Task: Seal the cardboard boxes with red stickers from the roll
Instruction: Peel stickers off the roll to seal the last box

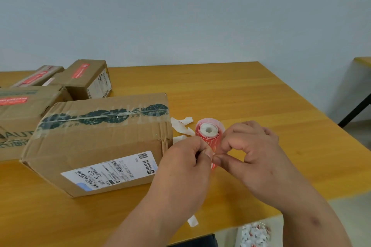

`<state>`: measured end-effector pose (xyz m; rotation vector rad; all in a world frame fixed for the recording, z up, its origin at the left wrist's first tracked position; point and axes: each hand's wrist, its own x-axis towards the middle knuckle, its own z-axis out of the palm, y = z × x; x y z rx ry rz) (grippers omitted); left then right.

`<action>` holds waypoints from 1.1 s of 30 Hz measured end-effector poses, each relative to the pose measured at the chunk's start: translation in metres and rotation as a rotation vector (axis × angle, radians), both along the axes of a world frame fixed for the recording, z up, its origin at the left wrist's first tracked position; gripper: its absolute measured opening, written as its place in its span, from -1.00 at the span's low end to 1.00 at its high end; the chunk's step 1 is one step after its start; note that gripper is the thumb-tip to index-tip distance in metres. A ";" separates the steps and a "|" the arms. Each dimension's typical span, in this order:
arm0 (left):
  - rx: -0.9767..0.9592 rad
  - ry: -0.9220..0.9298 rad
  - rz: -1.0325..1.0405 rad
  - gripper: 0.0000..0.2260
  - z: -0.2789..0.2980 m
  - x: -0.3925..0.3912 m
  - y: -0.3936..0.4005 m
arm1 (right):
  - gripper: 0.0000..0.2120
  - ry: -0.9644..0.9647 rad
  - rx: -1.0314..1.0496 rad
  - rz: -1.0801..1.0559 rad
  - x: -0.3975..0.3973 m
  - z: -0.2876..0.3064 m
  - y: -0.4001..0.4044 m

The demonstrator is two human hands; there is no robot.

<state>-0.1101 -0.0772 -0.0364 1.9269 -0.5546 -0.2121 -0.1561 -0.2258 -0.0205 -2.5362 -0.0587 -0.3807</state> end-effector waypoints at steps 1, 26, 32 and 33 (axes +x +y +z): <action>-0.002 -0.001 -0.004 -0.63 0.000 0.000 0.000 | -0.89 -0.001 0.013 0.004 0.000 0.000 0.000; -0.145 0.237 -0.021 -0.76 0.005 0.002 0.004 | -0.86 0.047 0.118 -0.035 -0.002 0.007 -0.011; -0.092 0.186 -0.012 -0.80 0.002 0.004 0.004 | -0.83 0.019 0.138 -0.017 -0.002 0.007 -0.008; -0.098 0.201 -0.010 -0.79 0.003 0.004 0.003 | -0.84 0.005 0.134 -0.016 -0.001 0.007 -0.008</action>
